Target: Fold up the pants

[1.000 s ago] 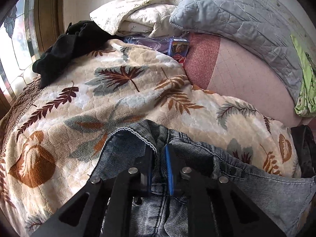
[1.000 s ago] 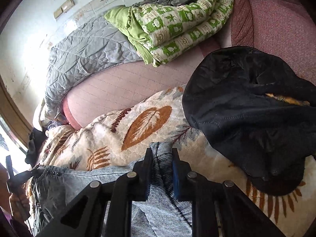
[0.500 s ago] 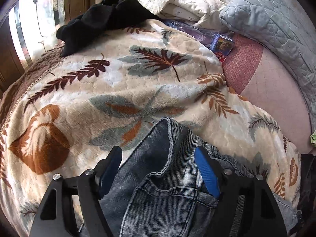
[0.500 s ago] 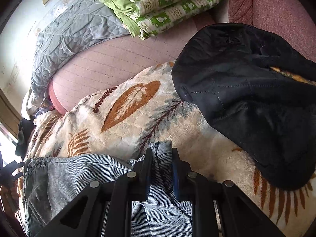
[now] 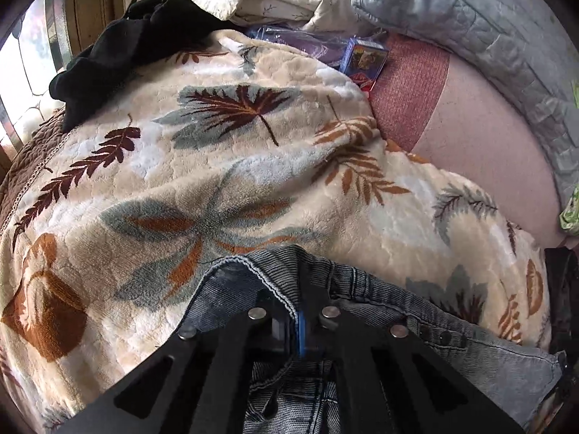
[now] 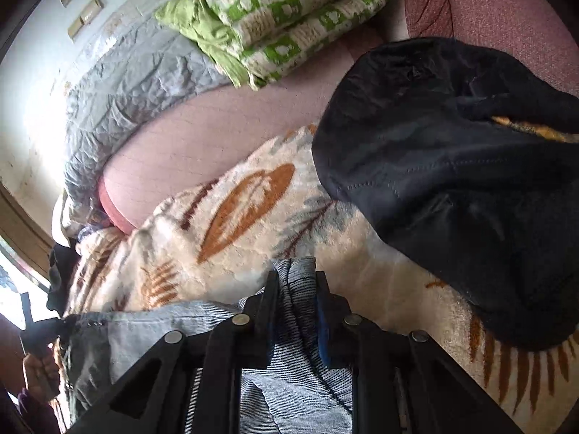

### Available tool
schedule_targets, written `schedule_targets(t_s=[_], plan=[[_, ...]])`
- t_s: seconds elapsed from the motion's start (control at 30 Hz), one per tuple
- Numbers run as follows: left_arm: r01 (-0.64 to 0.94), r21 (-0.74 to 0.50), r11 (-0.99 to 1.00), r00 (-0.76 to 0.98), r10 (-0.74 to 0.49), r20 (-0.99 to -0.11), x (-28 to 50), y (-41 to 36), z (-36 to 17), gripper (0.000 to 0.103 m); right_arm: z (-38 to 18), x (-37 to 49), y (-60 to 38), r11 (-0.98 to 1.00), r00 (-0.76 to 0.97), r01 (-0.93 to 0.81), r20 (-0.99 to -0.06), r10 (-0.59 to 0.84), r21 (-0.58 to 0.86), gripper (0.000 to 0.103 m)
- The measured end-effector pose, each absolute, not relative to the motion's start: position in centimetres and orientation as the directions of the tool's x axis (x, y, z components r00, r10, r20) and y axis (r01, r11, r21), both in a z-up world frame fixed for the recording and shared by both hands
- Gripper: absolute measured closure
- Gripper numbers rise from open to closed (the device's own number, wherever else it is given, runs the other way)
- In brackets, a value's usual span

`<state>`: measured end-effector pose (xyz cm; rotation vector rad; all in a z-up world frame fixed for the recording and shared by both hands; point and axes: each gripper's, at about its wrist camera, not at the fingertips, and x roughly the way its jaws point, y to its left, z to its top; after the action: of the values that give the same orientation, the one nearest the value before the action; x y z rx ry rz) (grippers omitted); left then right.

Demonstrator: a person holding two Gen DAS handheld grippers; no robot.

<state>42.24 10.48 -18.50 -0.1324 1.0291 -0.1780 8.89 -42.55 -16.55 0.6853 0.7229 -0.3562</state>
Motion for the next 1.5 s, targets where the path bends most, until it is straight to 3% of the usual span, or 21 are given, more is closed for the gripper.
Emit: schedule_targets(t_s=[0.17, 0.37, 0.53, 0.73, 0.77, 0.83, 0.87, 0.93, 1.0, 1.13, 1.37, 1.4, 1.5], plan=[[0.15, -0.273, 0.95, 0.59, -0.307, -0.746, 36.5, 12.4, -12.3, 0.1, -11.4, 6.3, -41.6, 0.725, 0.799, 0.446, -0.598, -0.058, 0.525, 0.084], [0.231, -0.212, 0.95, 0.701, -0.314, -0.641, 25.9, 15.4, -6.2, 0.1, -6.2, -0.3, -40.9, 0.728, 0.87, 0.395, -0.483, -0.1, 0.561, 0.084], [0.224, -0.15, 0.963, 0.681, -0.265, -0.683, 17.4, 19.4, -8.8, 0.1, -7.3, -6.0, -39.4, 0.735, 0.835, 0.402, -0.548, -0.05, 0.546, 0.084], [0.175, -0.138, 0.975, 0.512, -0.21, -0.833, 11.2, 22.8, -17.3, 0.099, -10.4, -11.8, -36.4, 0.826, 0.659, 0.36, -0.745, 0.104, 0.434, 0.081], [0.16, -0.147, 0.976, 0.499, -0.209, -0.841, 10.5, 23.4, -18.2, 0.098, -11.2, -12.6, -35.8, 0.851, 0.596, 0.333, -0.79, 0.143, 0.405, 0.079], [0.146, -0.168, 0.975, 0.474, -0.218, -0.853, 9.6, 24.1, -19.3, 0.094, -12.5, -14.0, -34.3, 0.903, 0.452, 0.274, -0.873, 0.182, 0.33, 0.05], [0.138, -0.158, 0.978, 0.47, -0.205, -0.859, 9.4, 24.4, -19.5, 0.094, -12.9, -14.9, -33.9, 0.923, 0.395, 0.258, -0.903, 0.167, 0.284, 0.044], [0.117, -0.15, 0.982, 0.471, -0.188, -0.862, 9.1, 24.8, -19.2, 0.092, -12.7, -16.4, -33.9, 0.938, 0.381, 0.251, -0.915, 0.133, 0.241, 0.043], [0.099, -0.156, 0.983, 0.476, -0.185, -0.86, 8.8, 25.4, -18.6, 0.091, -11.4, -17.2, -34.8, 0.924, 0.444, 0.247, -0.882, 0.159, 0.291, 0.043], [0.078, -0.151, 0.985, 0.497, -0.17, -0.851, 8.4, 26.1, -16.9, 0.088, -9.0, -16.1, -37.6, 0.846, 0.618, 0.33, -0.774, 0.141, 0.418, 0.024], [0.056, -0.07, 0.996, 0.559, -0.089, -0.825, 8.6, 25.3, -13.5, 0.087, -14.2, -7.7, -40.0, 0.683, 0.566, 0.565, -0.819, 0.087, 0.463, 0.024], [0.05, -0.042, 0.998, 0.583, -0.063, -0.81, 8.6, 25.3, -12.9, 0.087, -15.1, -7.0, -39.8, 0.692, 0.541, 0.571, -0.836, 0.087, 0.442, 0.029], [0.024, 0.024, 0.999, 0.626, 0.004, -0.78, 8.6, 25.5, -11.6, 0.086, -17.5, -5.1, -38.6, 0.734, 0.451, 0.545, -0.88, 0.151, 0.405, 0.075]])
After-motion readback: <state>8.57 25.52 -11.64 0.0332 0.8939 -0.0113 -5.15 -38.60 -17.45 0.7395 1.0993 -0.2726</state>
